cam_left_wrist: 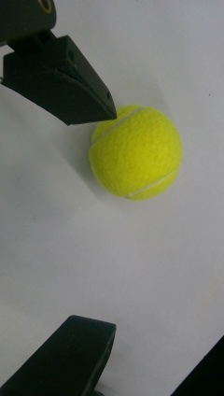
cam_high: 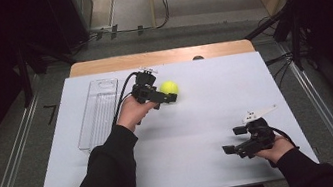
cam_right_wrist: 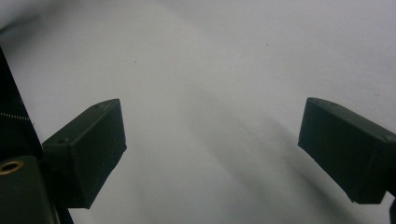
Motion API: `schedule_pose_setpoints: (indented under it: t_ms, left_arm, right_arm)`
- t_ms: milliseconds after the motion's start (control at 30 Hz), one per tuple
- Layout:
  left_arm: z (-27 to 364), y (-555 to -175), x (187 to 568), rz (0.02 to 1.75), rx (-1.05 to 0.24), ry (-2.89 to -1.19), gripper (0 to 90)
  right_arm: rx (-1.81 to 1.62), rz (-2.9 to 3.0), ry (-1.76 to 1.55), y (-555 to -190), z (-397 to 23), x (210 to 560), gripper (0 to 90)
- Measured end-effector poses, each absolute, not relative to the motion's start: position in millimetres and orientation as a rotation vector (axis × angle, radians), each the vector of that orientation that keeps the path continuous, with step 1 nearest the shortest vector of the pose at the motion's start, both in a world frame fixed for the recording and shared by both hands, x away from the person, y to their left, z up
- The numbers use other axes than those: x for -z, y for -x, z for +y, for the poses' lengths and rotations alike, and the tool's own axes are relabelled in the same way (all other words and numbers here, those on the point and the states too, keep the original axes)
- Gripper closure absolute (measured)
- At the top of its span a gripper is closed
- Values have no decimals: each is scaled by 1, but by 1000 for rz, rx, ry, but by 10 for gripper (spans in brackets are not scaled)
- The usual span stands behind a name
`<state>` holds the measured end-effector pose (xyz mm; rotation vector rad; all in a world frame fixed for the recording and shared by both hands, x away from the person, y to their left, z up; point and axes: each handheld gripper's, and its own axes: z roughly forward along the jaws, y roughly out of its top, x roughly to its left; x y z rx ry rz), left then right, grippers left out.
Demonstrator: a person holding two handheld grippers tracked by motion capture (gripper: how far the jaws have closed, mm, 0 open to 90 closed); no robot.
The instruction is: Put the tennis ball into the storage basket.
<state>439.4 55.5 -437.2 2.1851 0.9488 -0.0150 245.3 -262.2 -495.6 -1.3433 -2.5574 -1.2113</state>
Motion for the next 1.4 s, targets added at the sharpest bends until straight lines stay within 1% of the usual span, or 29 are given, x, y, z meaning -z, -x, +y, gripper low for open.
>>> schedule_pose_setpoints:
  t_ms: [400,733,1000,1167,1400]
  left_arm:
    - [46,-453,437,955,-28,-2220,19]
    - [35,-463,439,963,-23,-2244,19]
    - [30,-473,440,977,-33,-2227,19]
    - [25,-478,440,981,-44,-2246,19]
    - [21,-485,439,996,-38,-2211,20]
  right_arm:
    - [1214,-2556,1345,-246,-263,496,58]
    - [1213,-2558,1337,-246,-262,496,58]
    - [1213,-2556,1335,-246,-262,496,58]
    - [1214,-2557,1334,-246,-262,496,58]
    - [1215,-2555,1333,-245,-262,496,58]
